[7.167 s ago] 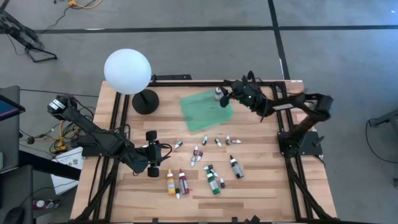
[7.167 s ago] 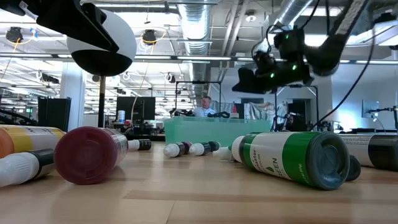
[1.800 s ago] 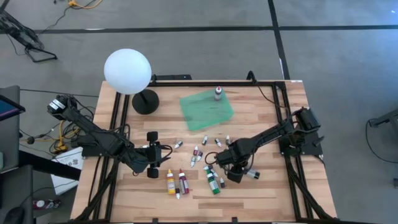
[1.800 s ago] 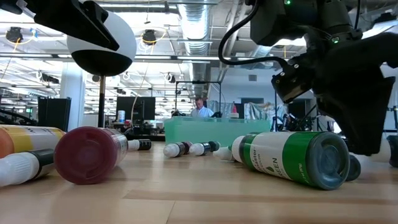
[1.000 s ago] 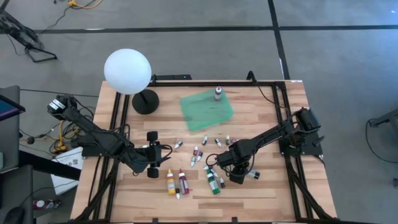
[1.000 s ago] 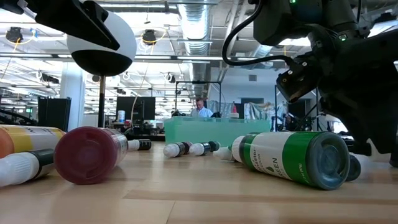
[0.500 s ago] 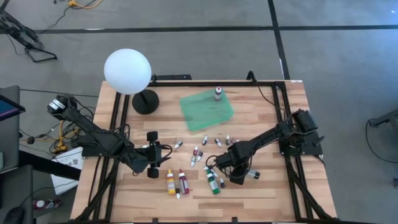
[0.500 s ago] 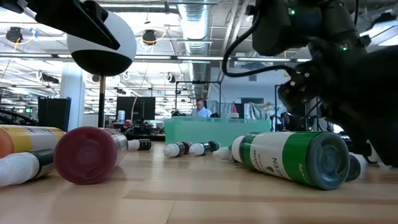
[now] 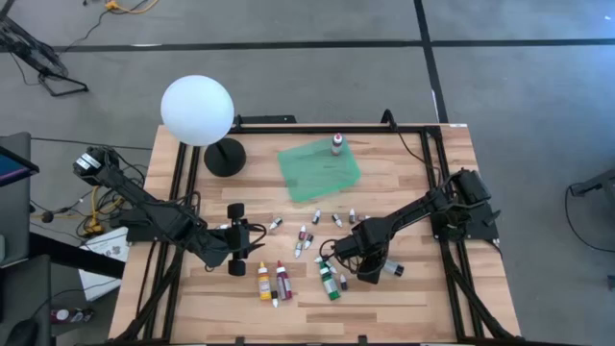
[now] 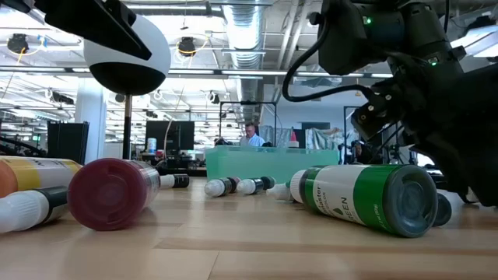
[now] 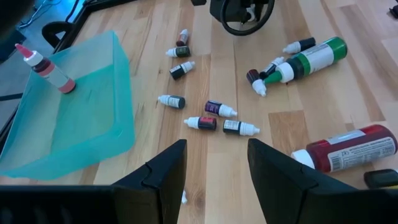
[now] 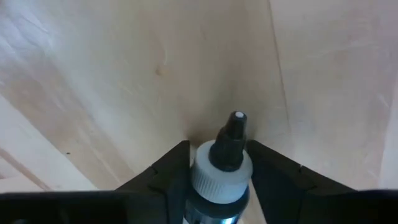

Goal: Pick & Place food coloring
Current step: Put the black food coloring bottle into the green bin

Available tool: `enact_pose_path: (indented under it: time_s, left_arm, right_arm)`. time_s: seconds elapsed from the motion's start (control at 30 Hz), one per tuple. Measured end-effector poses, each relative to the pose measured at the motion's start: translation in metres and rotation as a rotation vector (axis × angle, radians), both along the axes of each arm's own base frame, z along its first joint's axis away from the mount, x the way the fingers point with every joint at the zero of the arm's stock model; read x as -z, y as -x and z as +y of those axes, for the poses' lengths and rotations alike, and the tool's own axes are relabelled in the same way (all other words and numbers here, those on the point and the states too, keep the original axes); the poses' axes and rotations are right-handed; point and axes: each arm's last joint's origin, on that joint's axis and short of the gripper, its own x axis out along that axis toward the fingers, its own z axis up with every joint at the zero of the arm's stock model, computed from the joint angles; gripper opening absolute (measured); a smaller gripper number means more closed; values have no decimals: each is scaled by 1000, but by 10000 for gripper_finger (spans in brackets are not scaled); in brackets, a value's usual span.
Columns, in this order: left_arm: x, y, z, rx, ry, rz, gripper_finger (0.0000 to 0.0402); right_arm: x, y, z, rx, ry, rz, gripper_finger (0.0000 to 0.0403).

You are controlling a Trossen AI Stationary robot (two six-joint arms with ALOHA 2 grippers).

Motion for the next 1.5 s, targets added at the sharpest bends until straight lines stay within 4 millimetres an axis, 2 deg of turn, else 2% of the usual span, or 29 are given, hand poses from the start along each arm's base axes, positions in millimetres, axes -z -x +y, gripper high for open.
enact_pose_path:
  time_s: [0.2, 0.47, 0.73, 1.1, 1.3, 1.5]
  left_arm:
    - [0, 0, 0, 0, 0, 0, 165]
    - [0, 0, 0, 0, 0, 0, 165]
    - [0, 0, 0, 0, 0, 0, 165]
    - [0, 0, 0, 0, 0, 0, 165]
    - [0, 0, 0, 0, 0, 0, 165]
    - [0, 0, 0, 0, 0, 0, 165]
  right_arm:
    - [0, 0, 0, 1, 0, 2, 113]
    - [0, 0, 0, 0, 0, 1, 131]
    - [0, 0, 0, 1, -3, 2, 112]
    - [0, -1, 1, 19, -14, -5, 198]
    - [0, -1, 1, 28, -14, -4, 212]
    - [0, -1, 1, 28, -13, -3, 204]
